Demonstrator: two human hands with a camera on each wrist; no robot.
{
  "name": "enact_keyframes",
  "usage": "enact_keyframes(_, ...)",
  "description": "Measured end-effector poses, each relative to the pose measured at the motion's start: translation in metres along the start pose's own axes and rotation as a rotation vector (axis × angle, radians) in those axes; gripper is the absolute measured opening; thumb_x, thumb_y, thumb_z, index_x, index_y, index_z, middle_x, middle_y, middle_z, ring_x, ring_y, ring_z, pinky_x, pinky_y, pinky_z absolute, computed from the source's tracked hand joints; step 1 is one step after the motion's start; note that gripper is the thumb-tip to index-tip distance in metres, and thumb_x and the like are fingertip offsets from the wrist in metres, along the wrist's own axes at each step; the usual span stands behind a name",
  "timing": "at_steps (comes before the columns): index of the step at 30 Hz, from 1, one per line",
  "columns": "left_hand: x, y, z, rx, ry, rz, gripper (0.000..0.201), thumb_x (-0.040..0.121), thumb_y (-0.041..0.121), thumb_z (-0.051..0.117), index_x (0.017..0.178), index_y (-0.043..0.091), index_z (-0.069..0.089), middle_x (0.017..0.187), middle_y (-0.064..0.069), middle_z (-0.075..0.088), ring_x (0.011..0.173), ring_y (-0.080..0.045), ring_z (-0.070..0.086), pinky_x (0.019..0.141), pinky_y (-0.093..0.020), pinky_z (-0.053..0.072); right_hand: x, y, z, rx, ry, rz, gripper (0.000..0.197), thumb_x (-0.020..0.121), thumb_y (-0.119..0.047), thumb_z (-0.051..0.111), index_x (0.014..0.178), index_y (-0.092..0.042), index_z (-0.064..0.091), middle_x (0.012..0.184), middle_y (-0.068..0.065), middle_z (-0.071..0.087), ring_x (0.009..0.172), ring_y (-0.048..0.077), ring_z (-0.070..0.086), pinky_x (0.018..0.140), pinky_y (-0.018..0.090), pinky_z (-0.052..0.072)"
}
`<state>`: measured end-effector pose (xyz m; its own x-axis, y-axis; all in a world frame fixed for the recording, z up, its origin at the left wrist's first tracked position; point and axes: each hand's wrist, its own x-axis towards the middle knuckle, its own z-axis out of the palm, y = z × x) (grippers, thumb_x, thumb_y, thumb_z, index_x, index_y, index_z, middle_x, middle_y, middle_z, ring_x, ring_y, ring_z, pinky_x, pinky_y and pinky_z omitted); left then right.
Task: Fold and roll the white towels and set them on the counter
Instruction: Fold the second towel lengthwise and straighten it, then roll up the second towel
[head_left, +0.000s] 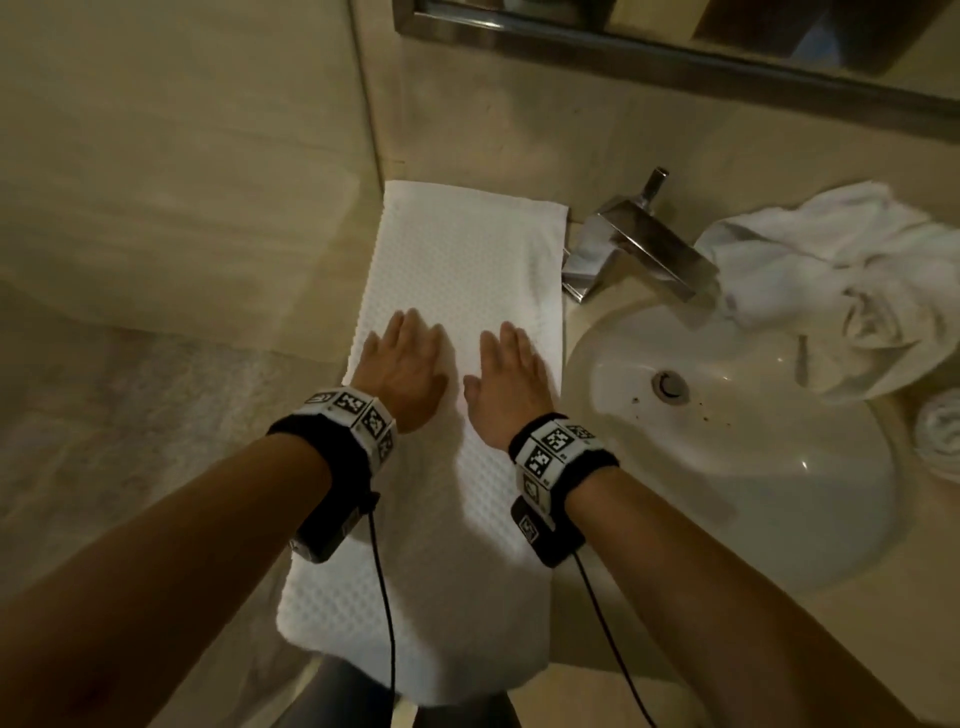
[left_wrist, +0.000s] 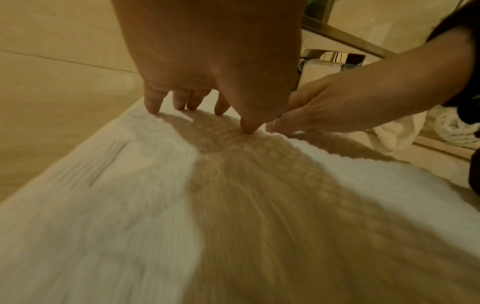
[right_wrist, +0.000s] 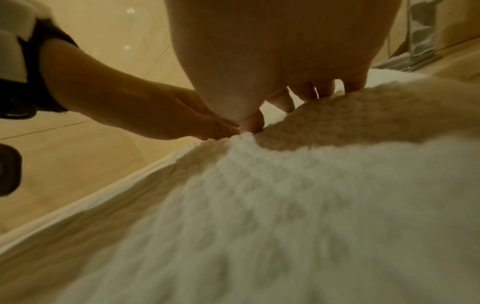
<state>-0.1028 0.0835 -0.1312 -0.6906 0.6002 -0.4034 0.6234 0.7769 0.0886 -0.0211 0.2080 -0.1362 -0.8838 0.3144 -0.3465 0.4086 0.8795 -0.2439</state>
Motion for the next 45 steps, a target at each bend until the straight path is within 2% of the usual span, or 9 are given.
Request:
enact_keyframes(14, -0.13, -0.003, 0.057, 0.031, 0.02, -0.053, 0.058, 0.1, 0.031, 0.024, 0.151, 0.013, 0.004, 0.159, -0.014, -0.002, 0.147, -0.029, 0.0, 0.116, -0.05, 0.018, -0.138, -0.027, 0.061, 0.021, 0.037, 0.017, 0.059, 0.102, -0.032, 0.031, 0.154, -0.014, 0.009, 0.162, 0.008, -0.002, 0.149, 0.023, -0.002, 0.121, 0.037, 0.004)
enact_keyframes(23, -0.213, -0.011, 0.117, -0.196, 0.257, -0.014, 0.055, 0.1, 0.023, 0.028, 0.148, 0.0, 0.018, 0.157, -0.017, 0.011, 0.147, -0.028, 0.007, 0.119, -0.04, 0.015, -0.222, -0.018, 0.118, 0.165, 0.301, 0.032, 0.05, 0.102, -0.029, 0.031, 0.151, -0.019, 0.026, 0.16, 0.0, 0.015, 0.147, 0.017, 0.011, 0.119, 0.033, 0.006)
enact_keyframes(27, -0.242, -0.011, 0.127, -0.303, 0.344, -0.033, 0.053, 0.098, 0.018, 0.037, 0.146, -0.002, 0.026, 0.154, -0.023, 0.017, 0.144, -0.034, 0.013, 0.119, -0.038, 0.012, -0.252, -0.005, 0.141, 0.212, 0.449, 0.066, 0.047, 0.098, -0.029, 0.046, 0.143, -0.018, 0.041, 0.154, 0.006, 0.031, 0.142, 0.024, 0.025, 0.118, 0.041, 0.019)
enact_keyframes(31, -0.261, -0.009, 0.147, -0.548, 0.414, -0.173, 0.061, 0.087, 0.01, 0.056, 0.141, 0.001, 0.03, 0.147, -0.024, 0.025, 0.132, -0.037, 0.031, 0.103, -0.035, 0.034, -0.27, 0.0, 0.158, 0.313, 0.642, 0.23, 0.044, 0.082, -0.024, 0.07, 0.119, -0.006, 0.055, 0.122, 0.016, 0.049, 0.112, 0.033, 0.046, 0.092, 0.045, 0.046)
enact_keyframes(34, -0.269, -0.007, 0.159, -0.646, 0.226, -0.335, 0.085, 0.085, 0.018, 0.063, 0.148, -0.004, 0.009, 0.152, -0.023, 0.016, 0.137, -0.033, 0.026, 0.107, -0.033, 0.029, -0.272, 0.005, 0.17, 0.563, 0.51, 0.503, 0.051, 0.081, -0.031, 0.072, 0.115, -0.001, 0.049, 0.12, 0.017, 0.048, 0.11, 0.035, 0.05, 0.088, 0.042, 0.046)
enact_keyframes(36, -0.267, -0.005, 0.164, -0.883, 0.126, -0.469, 0.084, 0.08, 0.012, 0.071, 0.144, -0.004, 0.018, 0.145, -0.018, 0.035, 0.131, -0.03, 0.039, 0.098, -0.03, 0.036, -0.267, 0.012, 0.173, 0.708, 0.336, 0.592, 0.062, 0.08, -0.036, 0.073, 0.126, -0.003, 0.046, 0.127, 0.014, 0.051, 0.115, 0.032, 0.052, 0.093, 0.04, 0.046)
enact_keyframes(39, -0.258, -0.004, 0.174, -1.073, 0.065, -0.526, 0.053, 0.075, 0.002, 0.075, 0.12, 0.006, 0.047, 0.113, -0.008, 0.06, 0.114, -0.026, 0.053, 0.08, -0.025, 0.039, -0.258, 0.023, 0.175, 0.887, 0.094, 0.544, 0.06, 0.077, -0.027, 0.074, 0.131, -0.013, 0.052, 0.126, 0.005, 0.059, 0.108, 0.025, 0.059, 0.089, 0.033, 0.049)
enact_keyframes(42, -0.252, -0.007, 0.187, -1.141, 0.075, -0.476, 0.071, 0.07, 0.004, 0.08, 0.132, 0.006, 0.047, 0.13, -0.008, 0.056, 0.118, -0.026, 0.052, 0.085, -0.027, 0.041, -0.256, 0.036, 0.183, 1.026, 0.01, 0.529, 0.055, 0.079, -0.019, 0.072, 0.131, -0.018, 0.055, 0.124, 0.0, 0.061, 0.106, 0.019, 0.059, 0.085, 0.029, 0.047)
enact_keyframes(45, -0.251, -0.012, 0.202, -1.157, 0.078, -0.499, 0.079, 0.064, 0.01, 0.084, 0.134, 0.008, 0.046, 0.131, -0.01, 0.057, 0.115, -0.027, 0.055, 0.086, -0.031, 0.045, -0.264, 0.049, 0.199, 0.966, -0.021, 0.505, 0.04, 0.078, -0.017, 0.073, 0.115, -0.011, 0.06, 0.115, 0.004, 0.064, 0.1, 0.021, 0.06, 0.083, 0.031, 0.049)
